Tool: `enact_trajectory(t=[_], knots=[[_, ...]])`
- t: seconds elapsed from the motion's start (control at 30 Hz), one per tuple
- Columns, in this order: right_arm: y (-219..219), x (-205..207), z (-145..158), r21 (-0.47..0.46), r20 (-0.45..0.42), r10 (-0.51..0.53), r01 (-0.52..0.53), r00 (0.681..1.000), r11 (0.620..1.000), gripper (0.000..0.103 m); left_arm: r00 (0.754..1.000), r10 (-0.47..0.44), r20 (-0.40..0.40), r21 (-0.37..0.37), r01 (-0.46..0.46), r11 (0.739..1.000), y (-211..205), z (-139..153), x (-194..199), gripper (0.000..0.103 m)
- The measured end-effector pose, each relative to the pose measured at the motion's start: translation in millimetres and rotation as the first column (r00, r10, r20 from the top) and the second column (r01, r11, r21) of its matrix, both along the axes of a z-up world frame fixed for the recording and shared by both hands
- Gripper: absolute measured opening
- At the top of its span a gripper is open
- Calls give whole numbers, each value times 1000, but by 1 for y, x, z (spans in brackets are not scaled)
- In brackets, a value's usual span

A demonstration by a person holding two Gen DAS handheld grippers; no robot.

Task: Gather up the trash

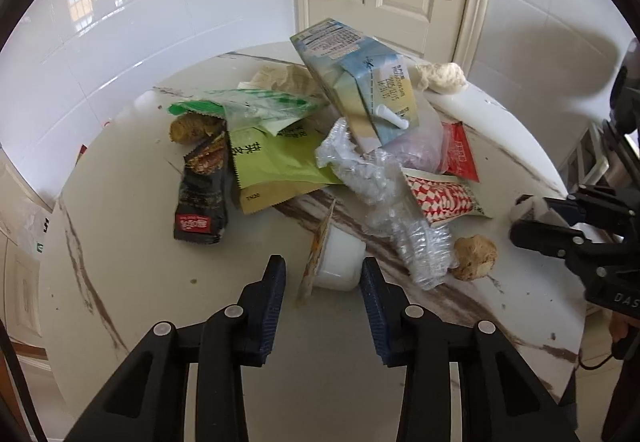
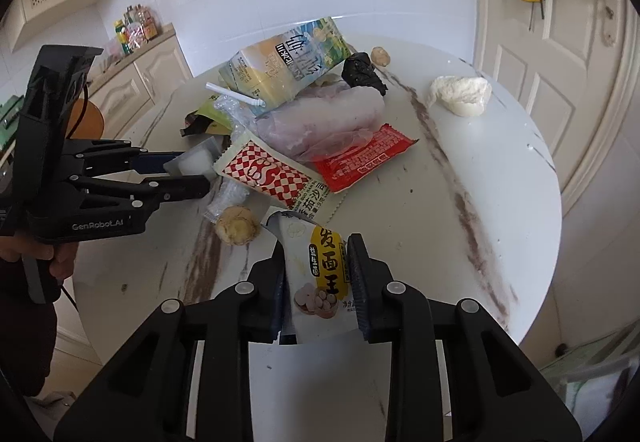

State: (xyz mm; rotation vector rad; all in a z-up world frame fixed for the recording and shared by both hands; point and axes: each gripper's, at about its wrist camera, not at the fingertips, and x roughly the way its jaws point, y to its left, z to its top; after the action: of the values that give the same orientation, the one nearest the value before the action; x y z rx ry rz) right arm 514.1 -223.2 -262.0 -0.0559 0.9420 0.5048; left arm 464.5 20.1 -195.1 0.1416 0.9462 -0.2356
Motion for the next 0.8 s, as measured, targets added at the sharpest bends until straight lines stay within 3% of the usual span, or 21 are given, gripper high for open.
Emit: enact_trajectory(t=[0.13, 0.4, 0.63, 0.8], knots=[[-4, -8, 2, 37, 8, -30, 30, 1000, 999, 23, 999, 33, 24, 8, -33, 999, 0, -1, -6, 21], [-23, -29, 12, 121, 29, -80, 76, 996, 990, 19, 992, 50, 120, -81, -41, 996, -19, 22, -46, 18], [-49, -36, 13, 227, 27, -125, 116, 992, 967, 18, 986, 16, 164, -81, -3, 997, -58, 32, -63, 18], [-83, -52, 20, 273, 52, -198, 177, 979, 946, 18, 980, -93, 173, -76, 108, 991, -109, 41, -79, 18]])
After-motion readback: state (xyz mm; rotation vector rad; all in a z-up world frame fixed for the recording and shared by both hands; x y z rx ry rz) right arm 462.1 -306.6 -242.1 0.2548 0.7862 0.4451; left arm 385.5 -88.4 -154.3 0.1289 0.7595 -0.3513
